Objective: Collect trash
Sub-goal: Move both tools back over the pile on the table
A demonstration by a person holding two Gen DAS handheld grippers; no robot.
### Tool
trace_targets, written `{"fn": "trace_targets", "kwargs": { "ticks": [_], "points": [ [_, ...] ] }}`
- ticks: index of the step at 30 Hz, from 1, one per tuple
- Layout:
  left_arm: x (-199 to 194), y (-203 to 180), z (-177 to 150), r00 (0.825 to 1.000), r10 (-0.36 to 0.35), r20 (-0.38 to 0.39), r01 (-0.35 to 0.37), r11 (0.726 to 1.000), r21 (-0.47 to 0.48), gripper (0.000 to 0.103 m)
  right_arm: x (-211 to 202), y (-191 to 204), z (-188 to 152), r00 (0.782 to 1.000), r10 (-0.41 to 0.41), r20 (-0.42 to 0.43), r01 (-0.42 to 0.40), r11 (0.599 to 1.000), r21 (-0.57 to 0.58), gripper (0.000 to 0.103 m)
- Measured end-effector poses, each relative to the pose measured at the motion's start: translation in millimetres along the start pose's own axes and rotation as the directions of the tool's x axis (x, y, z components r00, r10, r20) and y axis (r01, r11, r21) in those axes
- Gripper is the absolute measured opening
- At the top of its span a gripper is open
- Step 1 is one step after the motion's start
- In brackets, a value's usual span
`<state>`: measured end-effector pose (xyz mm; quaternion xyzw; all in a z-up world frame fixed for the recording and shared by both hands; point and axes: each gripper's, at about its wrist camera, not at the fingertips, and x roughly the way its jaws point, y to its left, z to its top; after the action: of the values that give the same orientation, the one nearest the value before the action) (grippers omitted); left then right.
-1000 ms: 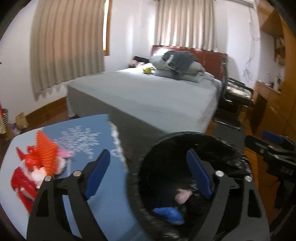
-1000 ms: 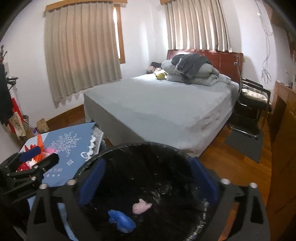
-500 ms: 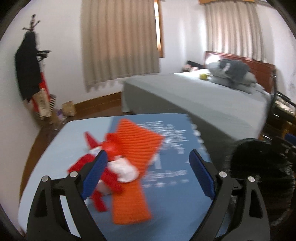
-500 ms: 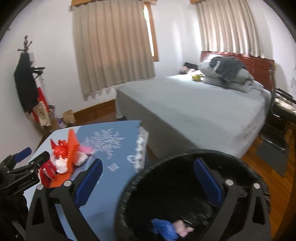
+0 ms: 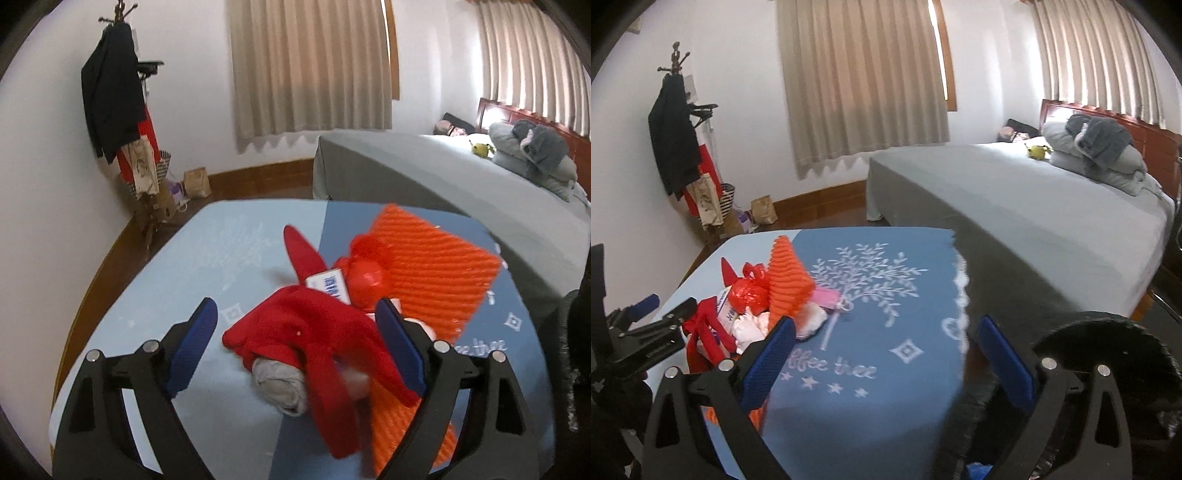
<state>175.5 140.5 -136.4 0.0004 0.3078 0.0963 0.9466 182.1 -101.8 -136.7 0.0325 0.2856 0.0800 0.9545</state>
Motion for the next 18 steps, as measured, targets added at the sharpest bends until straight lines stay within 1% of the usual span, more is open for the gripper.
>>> {"fn": "trace_targets", "kwargs": {
  "ticks": [5, 10, 13, 15, 18],
  "points": [
    [15, 2, -4, 0.999, -0.023, -0.027, 0.023, 1.0, -0.012, 0.082, 18, 15, 0, 1.0, 0.02, -0.022, -0.021, 1.0, -0.014, 0.097],
    [29, 2, -9, 0.996, -0.07, -0.056, 0.069, 0.997, -0.022, 0.072, 26, 26, -3, 0.999, 0.029, -0.036, -0.031, 0.999, -0.031, 0.097],
    [34, 2, -9, 0.992, -0.113, -0.059, 0.112, 0.993, -0.026, 0.06, 28, 29, -4, 0.999, 0.032, -0.042, -0.034, 0.999, -0.039, 0.097],
    [35, 0, -8, 0.986, -0.153, -0.059, 0.152, 0.988, -0.03, 0.044, 28, 31, -4, 0.998, 0.034, -0.043, -0.036, 0.998, -0.043, 0.097],
    [37, -1, -9, 0.973, -0.221, -0.063, 0.218, 0.975, -0.05, 0.029, 28, 34, -4, 0.998, 0.039, -0.043, -0.041, 0.998, -0.049, 0.097]
  ]
}}
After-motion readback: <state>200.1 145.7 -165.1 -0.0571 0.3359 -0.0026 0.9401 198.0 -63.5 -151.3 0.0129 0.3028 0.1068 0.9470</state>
